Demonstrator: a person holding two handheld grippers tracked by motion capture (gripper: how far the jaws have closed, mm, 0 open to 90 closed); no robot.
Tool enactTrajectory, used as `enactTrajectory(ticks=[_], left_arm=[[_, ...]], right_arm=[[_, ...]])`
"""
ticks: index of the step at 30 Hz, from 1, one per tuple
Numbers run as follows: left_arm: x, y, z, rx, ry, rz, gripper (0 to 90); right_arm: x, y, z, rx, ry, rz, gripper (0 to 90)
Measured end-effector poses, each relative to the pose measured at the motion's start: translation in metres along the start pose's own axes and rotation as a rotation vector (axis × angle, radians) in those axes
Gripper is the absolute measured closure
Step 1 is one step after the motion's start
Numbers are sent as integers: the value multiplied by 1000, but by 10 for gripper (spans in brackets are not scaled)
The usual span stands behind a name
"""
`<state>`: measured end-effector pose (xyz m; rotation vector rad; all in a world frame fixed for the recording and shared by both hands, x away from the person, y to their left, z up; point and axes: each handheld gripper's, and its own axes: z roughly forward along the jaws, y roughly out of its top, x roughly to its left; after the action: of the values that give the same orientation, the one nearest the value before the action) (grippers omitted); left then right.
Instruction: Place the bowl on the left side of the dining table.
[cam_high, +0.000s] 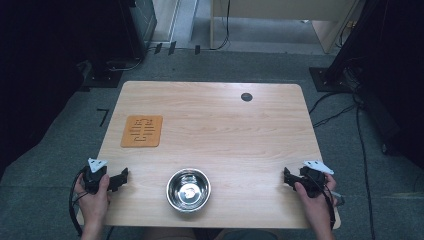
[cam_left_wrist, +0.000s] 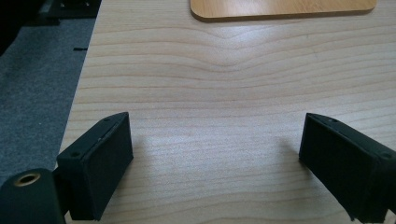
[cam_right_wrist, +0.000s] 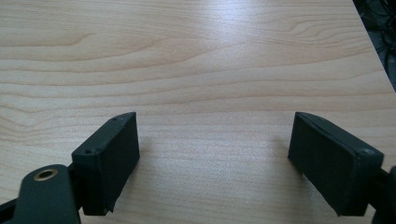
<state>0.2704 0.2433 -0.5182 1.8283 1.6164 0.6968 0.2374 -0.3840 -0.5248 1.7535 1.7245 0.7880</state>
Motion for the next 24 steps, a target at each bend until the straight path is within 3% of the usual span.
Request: enactTrajectory(ticks=[24], left_arm=[[1,1,-4,-17,-6,-13,96]], right_arm=[[0,0,0,0,0,1,159]])
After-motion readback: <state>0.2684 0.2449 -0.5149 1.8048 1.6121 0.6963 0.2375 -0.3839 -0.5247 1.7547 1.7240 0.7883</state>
